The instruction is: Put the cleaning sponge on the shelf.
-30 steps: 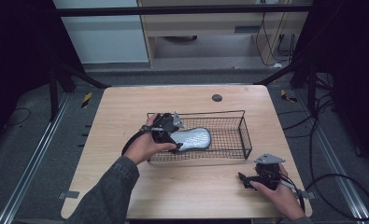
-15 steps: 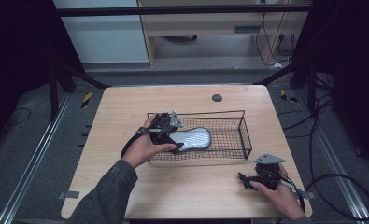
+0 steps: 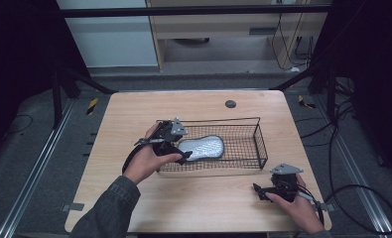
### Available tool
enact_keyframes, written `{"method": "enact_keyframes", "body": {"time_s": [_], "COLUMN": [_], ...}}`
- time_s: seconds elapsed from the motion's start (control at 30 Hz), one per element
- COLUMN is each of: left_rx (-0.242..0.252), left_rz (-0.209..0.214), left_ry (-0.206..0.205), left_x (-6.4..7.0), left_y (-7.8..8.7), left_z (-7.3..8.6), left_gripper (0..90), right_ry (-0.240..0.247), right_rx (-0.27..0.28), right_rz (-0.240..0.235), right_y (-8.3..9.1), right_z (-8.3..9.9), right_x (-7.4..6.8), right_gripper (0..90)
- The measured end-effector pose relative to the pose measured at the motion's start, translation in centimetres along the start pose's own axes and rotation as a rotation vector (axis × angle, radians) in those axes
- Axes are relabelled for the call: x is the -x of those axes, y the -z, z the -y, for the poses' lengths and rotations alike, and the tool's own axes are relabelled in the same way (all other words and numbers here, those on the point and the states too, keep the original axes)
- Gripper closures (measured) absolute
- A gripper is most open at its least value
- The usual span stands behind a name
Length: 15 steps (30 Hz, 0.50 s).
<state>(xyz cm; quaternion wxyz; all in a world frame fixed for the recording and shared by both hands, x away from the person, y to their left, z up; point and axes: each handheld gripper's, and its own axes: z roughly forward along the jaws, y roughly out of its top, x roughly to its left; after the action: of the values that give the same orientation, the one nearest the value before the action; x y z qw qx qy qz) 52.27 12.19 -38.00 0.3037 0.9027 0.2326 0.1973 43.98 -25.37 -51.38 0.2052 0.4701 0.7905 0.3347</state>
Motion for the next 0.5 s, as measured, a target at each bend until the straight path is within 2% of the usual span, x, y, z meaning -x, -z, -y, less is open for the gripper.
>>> {"method": "enact_keyframes", "body": {"time_s": [0.43, 0.5], "left_rx": [0.024, 0.011], "left_rz": [-0.017, -0.017], "left_ry": [0.054, 0.081], "left_x": [0.2, 0.1], "left_y": [1.5, 1.8], "left_z": [2.4, 3.0], "left_gripper": [3.5, 3.4], "right_ry": [0.000, -0.001], "right_rx": [0.000, 0.000], "right_rz": [0.000, 0.000], "right_y": [0.0, 0.0], "right_z": [0.0, 0.0], "right_x": [0.0, 0.0], "right_gripper": [0.4, 0.4]}}
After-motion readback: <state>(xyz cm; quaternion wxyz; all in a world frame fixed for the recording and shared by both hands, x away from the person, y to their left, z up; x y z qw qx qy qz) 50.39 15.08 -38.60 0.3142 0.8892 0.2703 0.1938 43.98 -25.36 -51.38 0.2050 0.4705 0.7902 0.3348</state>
